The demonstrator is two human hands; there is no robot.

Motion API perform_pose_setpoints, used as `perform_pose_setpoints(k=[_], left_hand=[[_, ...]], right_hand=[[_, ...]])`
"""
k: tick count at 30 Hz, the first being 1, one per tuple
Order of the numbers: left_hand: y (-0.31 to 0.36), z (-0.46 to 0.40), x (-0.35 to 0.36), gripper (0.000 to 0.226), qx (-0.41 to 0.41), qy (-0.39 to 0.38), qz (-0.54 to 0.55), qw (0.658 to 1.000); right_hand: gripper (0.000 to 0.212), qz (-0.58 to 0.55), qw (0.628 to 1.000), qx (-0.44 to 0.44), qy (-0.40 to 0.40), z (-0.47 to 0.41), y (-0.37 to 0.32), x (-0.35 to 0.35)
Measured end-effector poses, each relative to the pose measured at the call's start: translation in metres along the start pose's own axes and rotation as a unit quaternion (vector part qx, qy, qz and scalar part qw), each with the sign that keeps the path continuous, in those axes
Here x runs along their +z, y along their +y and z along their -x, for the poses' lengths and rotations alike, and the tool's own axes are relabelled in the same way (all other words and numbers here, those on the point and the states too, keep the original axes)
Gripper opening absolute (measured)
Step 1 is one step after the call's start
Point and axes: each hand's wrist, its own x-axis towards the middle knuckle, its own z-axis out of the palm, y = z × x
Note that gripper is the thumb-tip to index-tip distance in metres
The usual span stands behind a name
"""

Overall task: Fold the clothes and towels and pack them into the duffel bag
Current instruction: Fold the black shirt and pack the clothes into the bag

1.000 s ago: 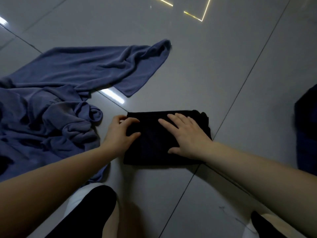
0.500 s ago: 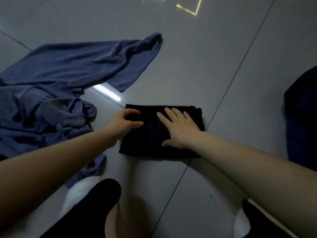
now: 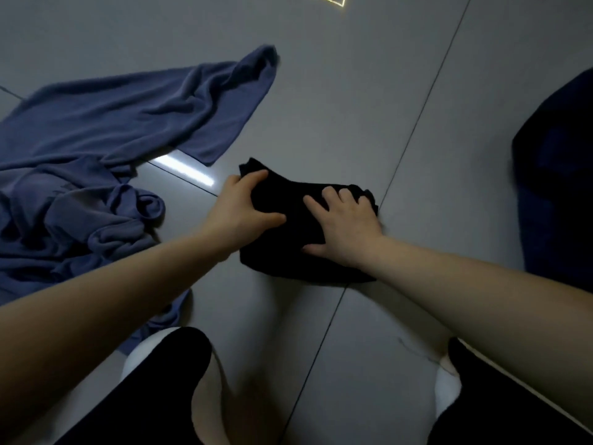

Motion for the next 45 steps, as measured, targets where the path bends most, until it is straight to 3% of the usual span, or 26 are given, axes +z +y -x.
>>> perform_pose_setpoints(k=[5,9,14,18,20,22,24,28,32,37,41,45], left_hand=[[0.033,0.006,0.009,0.084,0.019,-0.072,0.128,0.989],[0.046,0.009,0.022,0.086,0.031,-0.119,0.141,0.982],[0.049,0.022,0.045,0.095,0.068,-0.210,0.200,0.955],[0.038,0.030,0.062,0.078,0.095,-0.223,0.236,0.941],[0.035,0.028,0.064,0.068,0.132,-0.196,0.156,0.959],[0.032,0.022,0.069,0.059,0.216,-0.136,-0.015,0.967],[0.028,0.016,0.079,0.063,0.263,-0.119,-0.147,0.946],[0.022,0.007,0.105,0.091,0.243,-0.180,-0.310,0.901],[0.025,0.002,0.117,0.096,0.250,-0.179,-0.384,0.871],[0.047,-0.009,0.127,0.093,0.262,-0.197,-0.411,0.850],[0.078,-0.010,0.138,0.092,0.256,-0.203,-0.445,0.834],[0.115,-0.008,0.130,0.080,0.295,-0.165,-0.403,0.851]], right_hand=[[0.075,-0.226,0.974,0.004,-0.021,0.006,0.028,-0.006],[0.046,-0.207,0.970,0.062,0.110,0.033,0.055,-0.009],[0.052,-0.377,0.914,0.146,-0.030,0.057,0.065,0.008],[0.038,-0.475,0.854,0.214,-0.005,0.059,0.065,0.023],[0.029,-0.525,0.817,0.238,-0.007,0.059,0.071,0.029],[0.019,-0.563,0.791,0.239,-0.014,0.062,0.076,0.031],[0.015,-0.583,0.777,0.235,-0.019,0.066,0.076,0.034],[0.015,-0.576,0.790,0.207,-0.036,0.070,0.075,0.032],[0.017,-0.575,0.792,0.195,-0.060,0.067,0.083,0.035],[0.024,-0.614,0.761,0.200,-0.063,0.078,0.094,0.037],[0.031,-0.593,0.778,0.203,-0.048,0.096,0.117,0.029],[0.021,-0.554,0.803,0.220,0.016,0.130,0.148,0.009]])
